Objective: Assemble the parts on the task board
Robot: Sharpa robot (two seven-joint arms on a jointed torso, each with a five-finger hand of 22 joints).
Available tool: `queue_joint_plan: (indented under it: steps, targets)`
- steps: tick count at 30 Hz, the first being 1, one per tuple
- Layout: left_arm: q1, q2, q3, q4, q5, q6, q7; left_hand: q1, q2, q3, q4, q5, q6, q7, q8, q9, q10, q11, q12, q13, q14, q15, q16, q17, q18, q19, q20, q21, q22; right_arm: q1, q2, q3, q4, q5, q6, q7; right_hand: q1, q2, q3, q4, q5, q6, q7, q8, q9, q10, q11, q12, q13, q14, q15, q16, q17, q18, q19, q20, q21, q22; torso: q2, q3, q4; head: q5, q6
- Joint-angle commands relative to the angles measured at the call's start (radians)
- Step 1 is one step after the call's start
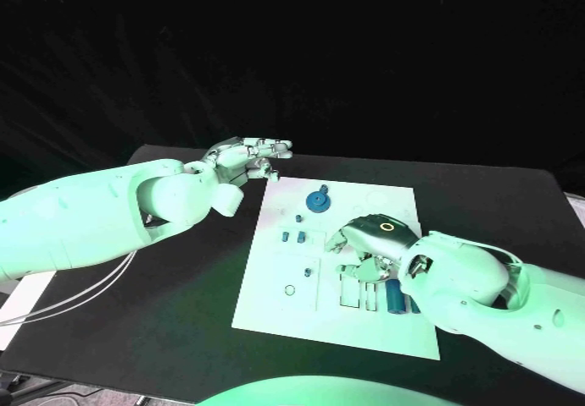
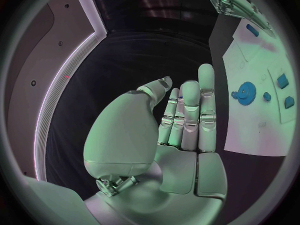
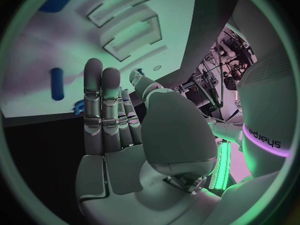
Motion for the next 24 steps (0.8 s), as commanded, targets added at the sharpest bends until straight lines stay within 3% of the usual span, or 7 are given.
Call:
queue_joint_plan:
  steps: [1, 8, 10, 18, 24]
  targets:
    - [0.0, -0.001, 0.0, 0.003, -0.005, 0.02, 0.004, -0.003, 0.006, -0.004, -0.002, 0.005, -0.007, -0.001, -0.001, 0.0, -0.008, 0.0, 0.006, -0.001, -0.006, 0.002, -0.001, -0.002, 0.017, -0.002, 0.008, -0.006, -0.001, 0.022, -0.039, 0.004, 0.011, -0.003, -0.029, -0.047, -0.012, -0.012, -0.037, 0.013, -0.005, -0.009, -0.014, -0.003, 0.0, -0.005, -0.011, 0.003, -0.003, 0.011, -0.004, 0.011, 0.001, 0.013, 0.001, -0.007, 0.009, 0.005, -0.002, -0.001, -0.0024, -0.008, 0.006]
    - [0.0, 0.002, -0.001, 0.0, -0.005, 0.022, 0.005, -0.003, 0.006, -0.004, -0.002, 0.005, -0.007, -0.001, -0.001, 0.0, -0.008, 0.0, 0.006, -0.001, -0.006, 0.002, -0.001, -0.002, 0.017, -0.002, 0.008, -0.006, -0.001, 0.042, -0.096, 0.006, 0.007, -0.02, -0.014, -0.075, 0.007, -0.01, -0.121, 0.043, -0.003, -0.02, -0.027, -0.003, -0.002, -0.032, -0.021, -0.007, -0.003, 0.011, -0.007, 0.013, -0.004, 0.013, -0.007, -0.01, 0.012, 0.008, -0.001, 0.0013, -0.0029, -0.015, 0.014]
    - [0.0, 0.002, -0.002, 0.0, -0.005, 0.023, 0.004, -0.003, 0.006, -0.004, -0.002, 0.005, -0.007, -0.001, -0.001, 0.0, -0.008, 0.0, 0.006, -0.001, -0.006, 0.002, -0.001, -0.002, 0.017, -0.002, 0.008, -0.006, -0.001, 0.043, -0.1, 0.007, 0.003, -0.024, -0.009, -0.078, 0.008, -0.009, -0.123, 0.044, -0.002, -0.02, -0.028, -0.003, -0.002, -0.032, -0.021, -0.007, -0.003, 0.011, -0.007, 0.013, -0.004, 0.013, -0.007, -0.01, 0.012, 0.008, -0.002, 0.0019, -0.0041, -0.015, 0.014]
    - [-0.001, 0.004, -0.004, -0.002, -0.005, 0.025, 0.003, -0.003, 0.006, -0.004, -0.002, 0.005, -0.007, -0.001, -0.001, 0.0, -0.008, 0.0, 0.006, -0.001, -0.006, 0.002, -0.001, -0.002, 0.017, -0.002, 0.008, -0.006, -0.001, 0.041, -0.096, 0.006, -0.011, -0.026, 0.005, -0.077, 0.028, 0.005, -0.136, 0.053, 0.002, -0.009, -0.031, 0.0, 0.0, -0.026, -0.022, -0.003, -0.002, 0.011, -0.01, 0.013, -0.007, 0.014, -0.008, -0.012, 0.013, 0.01, 0.0, 0.0003, 0.0006, -0.021, 0.018]
    - [-0.001, 0.004, -0.004, -0.003, -0.005, 0.026, 0.002, -0.003, 0.006, -0.004, -0.002, 0.005, -0.007, -0.001, -0.001, 0.0, -0.008, 0.0, 0.006, -0.001, -0.006, 0.002, -0.001, -0.002, 0.017, -0.002, 0.008, -0.006, -0.001, 0.039, -0.082, 0.006, -0.026, -0.021, 0.02, -0.072, 0.05, 0.033, -0.127, 0.065, -0.004, 0.018, -0.035, 0.004, 0.002, 0.004, -0.025, 0.009, -0.001, 0.014, -0.012, 0.017, -0.009, 0.014, -0.004, -0.015, 0.018, 0.012, 0.0, -0.0002, 0.0015, -0.019, 0.018]
